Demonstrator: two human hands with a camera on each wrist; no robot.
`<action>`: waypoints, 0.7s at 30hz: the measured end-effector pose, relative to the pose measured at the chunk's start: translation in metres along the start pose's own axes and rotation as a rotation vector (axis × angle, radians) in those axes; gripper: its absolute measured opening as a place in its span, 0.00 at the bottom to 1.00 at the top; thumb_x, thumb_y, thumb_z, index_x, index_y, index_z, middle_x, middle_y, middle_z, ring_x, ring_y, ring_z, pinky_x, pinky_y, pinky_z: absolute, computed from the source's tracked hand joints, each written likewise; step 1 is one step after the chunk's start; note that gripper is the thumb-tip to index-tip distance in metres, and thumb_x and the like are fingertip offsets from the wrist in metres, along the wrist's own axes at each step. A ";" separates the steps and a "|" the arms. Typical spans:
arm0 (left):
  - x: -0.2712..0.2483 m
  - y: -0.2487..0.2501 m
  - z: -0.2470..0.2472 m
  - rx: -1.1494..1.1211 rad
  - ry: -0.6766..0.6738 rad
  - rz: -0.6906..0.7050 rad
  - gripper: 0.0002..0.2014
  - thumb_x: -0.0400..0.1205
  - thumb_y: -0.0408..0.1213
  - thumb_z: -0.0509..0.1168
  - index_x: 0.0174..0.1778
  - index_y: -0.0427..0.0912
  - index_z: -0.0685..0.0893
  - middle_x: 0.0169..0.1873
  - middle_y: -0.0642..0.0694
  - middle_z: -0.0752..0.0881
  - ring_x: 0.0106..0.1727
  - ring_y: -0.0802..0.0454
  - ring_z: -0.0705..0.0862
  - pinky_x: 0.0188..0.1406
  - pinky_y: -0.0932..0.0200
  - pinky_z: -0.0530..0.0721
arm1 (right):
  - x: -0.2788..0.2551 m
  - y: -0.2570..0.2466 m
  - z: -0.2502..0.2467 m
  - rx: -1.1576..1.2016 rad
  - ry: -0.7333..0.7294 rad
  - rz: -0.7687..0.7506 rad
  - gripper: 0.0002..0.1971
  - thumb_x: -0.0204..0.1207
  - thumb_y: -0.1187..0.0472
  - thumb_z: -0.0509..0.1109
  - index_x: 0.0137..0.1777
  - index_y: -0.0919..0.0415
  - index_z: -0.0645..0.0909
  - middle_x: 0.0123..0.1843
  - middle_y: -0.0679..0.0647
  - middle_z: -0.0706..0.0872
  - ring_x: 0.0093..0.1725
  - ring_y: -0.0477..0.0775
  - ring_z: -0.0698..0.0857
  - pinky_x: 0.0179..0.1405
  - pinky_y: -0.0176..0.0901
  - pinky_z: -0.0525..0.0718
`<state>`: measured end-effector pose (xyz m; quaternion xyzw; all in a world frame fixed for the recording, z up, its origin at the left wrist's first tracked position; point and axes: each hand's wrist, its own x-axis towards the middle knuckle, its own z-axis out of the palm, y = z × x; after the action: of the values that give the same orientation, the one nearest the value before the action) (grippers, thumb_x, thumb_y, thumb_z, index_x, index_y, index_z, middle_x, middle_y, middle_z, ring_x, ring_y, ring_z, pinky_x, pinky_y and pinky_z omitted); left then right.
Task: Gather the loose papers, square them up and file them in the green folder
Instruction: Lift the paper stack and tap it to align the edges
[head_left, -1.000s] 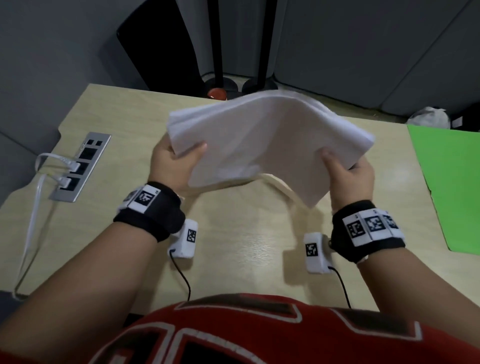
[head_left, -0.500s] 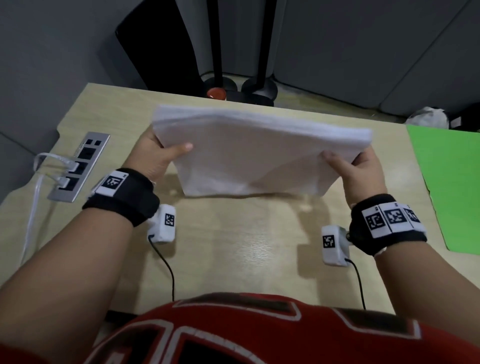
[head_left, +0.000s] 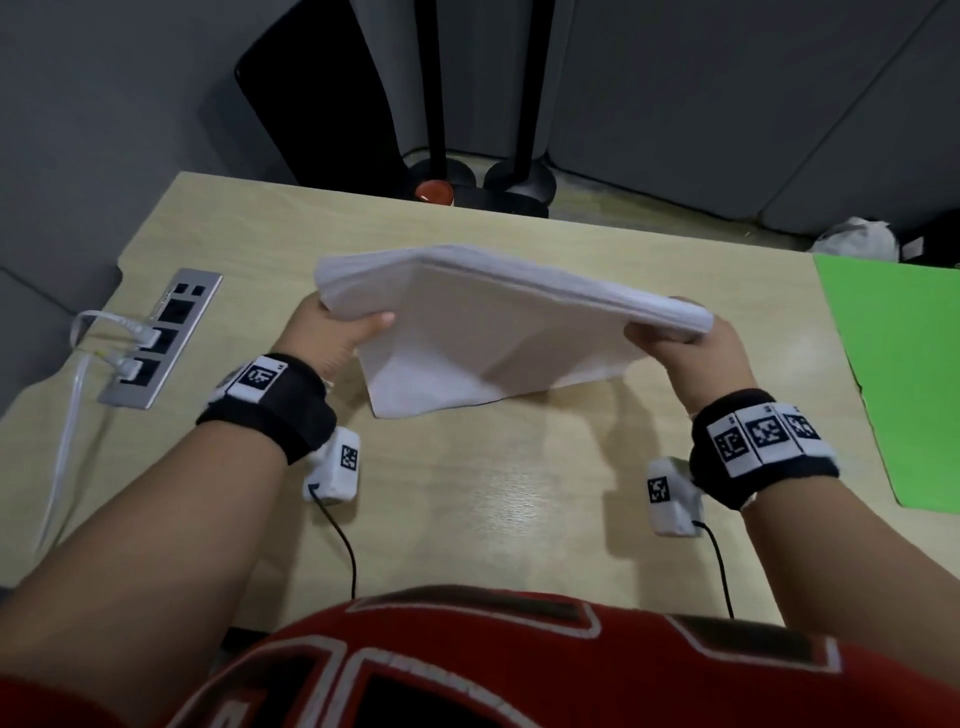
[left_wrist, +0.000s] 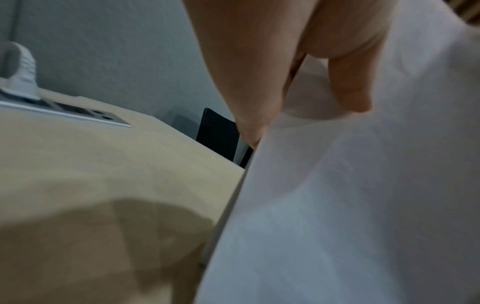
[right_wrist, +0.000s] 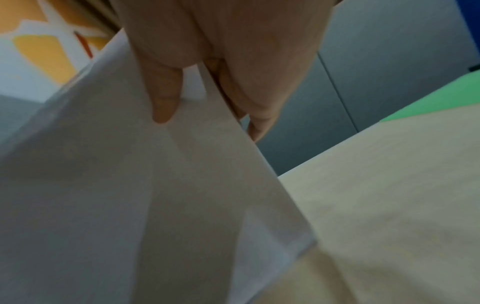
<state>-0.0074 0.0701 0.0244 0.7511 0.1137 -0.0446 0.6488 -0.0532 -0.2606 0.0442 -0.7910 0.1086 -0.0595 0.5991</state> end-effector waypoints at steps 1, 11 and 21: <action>0.000 0.003 0.002 -0.020 0.023 0.019 0.18 0.72 0.30 0.77 0.58 0.39 0.86 0.50 0.48 0.89 0.50 0.56 0.87 0.58 0.50 0.84 | 0.001 -0.001 -0.001 0.042 0.045 0.008 0.09 0.74 0.71 0.74 0.53 0.66 0.84 0.34 0.41 0.87 0.28 0.26 0.82 0.30 0.19 0.76; 0.006 -0.007 -0.002 0.106 -0.072 -0.002 0.10 0.76 0.28 0.73 0.50 0.46 0.88 0.43 0.57 0.91 0.43 0.66 0.89 0.56 0.54 0.84 | 0.001 0.011 -0.003 -0.251 -0.004 0.103 0.06 0.75 0.64 0.74 0.50 0.59 0.83 0.42 0.53 0.86 0.33 0.41 0.82 0.29 0.27 0.75; -0.011 0.043 0.007 -0.060 0.111 0.269 0.12 0.80 0.27 0.68 0.59 0.34 0.82 0.48 0.54 0.88 0.47 0.68 0.87 0.46 0.72 0.81 | 0.003 -0.023 -0.006 0.228 0.267 -0.129 0.08 0.76 0.68 0.72 0.54 0.60 0.84 0.36 0.36 0.90 0.41 0.35 0.86 0.42 0.29 0.82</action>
<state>-0.0076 0.0565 0.0675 0.7411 0.0493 0.0877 0.6638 -0.0492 -0.2606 0.0678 -0.7083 0.1287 -0.2143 0.6601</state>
